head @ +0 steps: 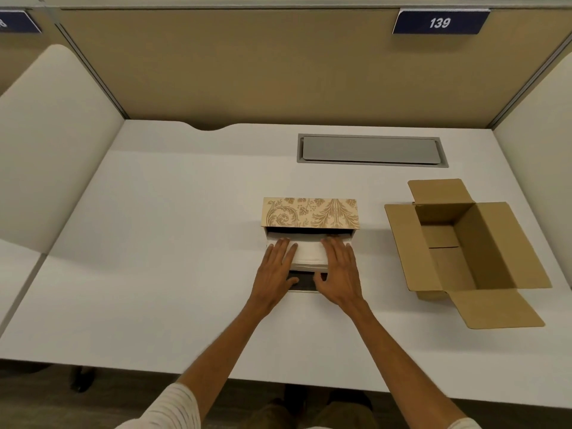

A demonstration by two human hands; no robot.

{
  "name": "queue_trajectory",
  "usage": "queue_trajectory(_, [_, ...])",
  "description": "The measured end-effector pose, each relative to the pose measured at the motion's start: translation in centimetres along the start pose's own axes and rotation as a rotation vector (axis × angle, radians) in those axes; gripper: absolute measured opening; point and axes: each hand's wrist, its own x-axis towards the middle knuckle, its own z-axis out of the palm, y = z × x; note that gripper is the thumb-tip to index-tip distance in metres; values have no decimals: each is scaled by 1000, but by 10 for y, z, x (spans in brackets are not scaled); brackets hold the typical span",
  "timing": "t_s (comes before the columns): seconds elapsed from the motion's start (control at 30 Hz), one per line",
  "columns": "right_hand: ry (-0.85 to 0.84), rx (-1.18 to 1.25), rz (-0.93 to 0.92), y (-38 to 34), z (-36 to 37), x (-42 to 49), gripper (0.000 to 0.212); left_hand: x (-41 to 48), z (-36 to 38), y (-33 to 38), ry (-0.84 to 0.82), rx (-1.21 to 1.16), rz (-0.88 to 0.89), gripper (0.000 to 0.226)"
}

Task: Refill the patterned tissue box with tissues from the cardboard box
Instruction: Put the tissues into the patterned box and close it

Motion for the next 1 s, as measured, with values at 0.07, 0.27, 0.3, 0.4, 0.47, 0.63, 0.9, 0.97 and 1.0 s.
queue_trajectory(0.07, [-105,-104,-45,7,-2,0,83,2,-1,-6,-10,50,15,78])
queue_trajectory(0.27, [-205,-276,-85,20,-8,14,83,8,-4,-15,7,66,31,67])
queue_trajectory(0.3, [-220,-295,-89,21,-8,15,83,9,-2,-15,-8,76,28,67])
queue_trajectory(0.4, [-256,-321,-86,21,-7,13,84,7,0,-14,-21,69,4,69])
queue_trajectory(0.47, [-261,-316,-72,20,-5,10,83,5,1,-13,-17,57,-1,69])
queue_trajectory(0.63, [-230,-300,-43,14,0,5,76,7,-1,-7,-74,32,-50,69])
queue_trajectory(0.9, [-268,-274,-32,16,3,3,86,1,2,4,-42,-58,-98,81])
queue_trajectory(0.97, [-260,-266,-29,15,1,4,83,3,0,8,-31,-59,-116,78])
queue_trajectory(1.0, [-260,-253,-21,14,-1,5,80,4,-3,9,-32,-62,-129,76])
